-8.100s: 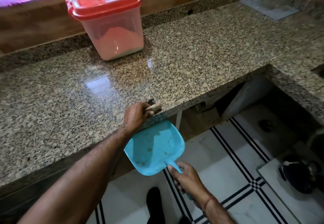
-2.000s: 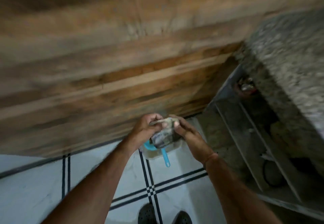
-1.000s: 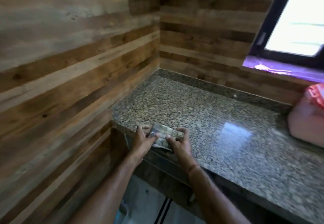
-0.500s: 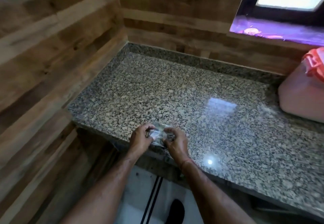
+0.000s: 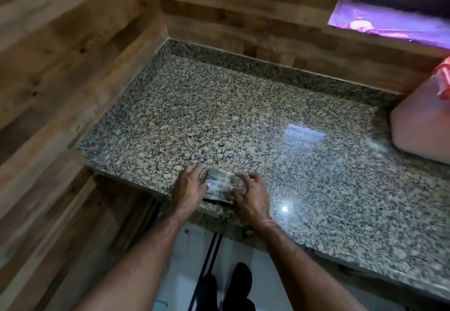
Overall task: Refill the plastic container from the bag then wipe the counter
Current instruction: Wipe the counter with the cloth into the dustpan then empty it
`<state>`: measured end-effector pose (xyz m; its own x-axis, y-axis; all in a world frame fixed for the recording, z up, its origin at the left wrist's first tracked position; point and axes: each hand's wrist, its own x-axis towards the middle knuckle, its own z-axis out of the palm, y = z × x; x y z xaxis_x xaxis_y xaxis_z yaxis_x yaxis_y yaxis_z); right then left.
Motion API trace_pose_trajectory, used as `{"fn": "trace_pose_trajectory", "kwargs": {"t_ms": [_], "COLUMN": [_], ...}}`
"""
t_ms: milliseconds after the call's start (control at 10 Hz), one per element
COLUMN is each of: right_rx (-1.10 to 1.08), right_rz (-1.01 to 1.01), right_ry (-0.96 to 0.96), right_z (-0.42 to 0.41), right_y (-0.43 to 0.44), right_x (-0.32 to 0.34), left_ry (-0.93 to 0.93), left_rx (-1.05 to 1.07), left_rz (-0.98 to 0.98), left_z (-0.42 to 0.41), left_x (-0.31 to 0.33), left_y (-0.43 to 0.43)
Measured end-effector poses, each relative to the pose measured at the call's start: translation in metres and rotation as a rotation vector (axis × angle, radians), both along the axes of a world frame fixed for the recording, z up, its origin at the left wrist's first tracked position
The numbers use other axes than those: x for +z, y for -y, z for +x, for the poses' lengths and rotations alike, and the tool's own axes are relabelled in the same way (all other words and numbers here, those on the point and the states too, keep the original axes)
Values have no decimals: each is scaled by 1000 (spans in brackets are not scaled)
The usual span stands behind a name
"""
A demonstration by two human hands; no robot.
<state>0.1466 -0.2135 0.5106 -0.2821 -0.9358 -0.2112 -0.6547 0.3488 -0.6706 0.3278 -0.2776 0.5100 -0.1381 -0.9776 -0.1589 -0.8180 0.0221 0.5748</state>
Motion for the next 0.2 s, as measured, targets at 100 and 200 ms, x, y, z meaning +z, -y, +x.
{"fn": "trace_pose_trajectory", "kwargs": {"t_ms": [100,200], "right_rx": [-107,-229], "right_rz": [-77,-156], "right_ry": [17,46], "right_z": [-19,-47], "right_y": [-9,-18], "right_x": [21,45], "left_ry": [2,-24], "left_rx": [-57,-129], "left_rz": [-58,-138], "left_z": [-15,-43], "left_x": [30,60], "left_y": [11,22]}}
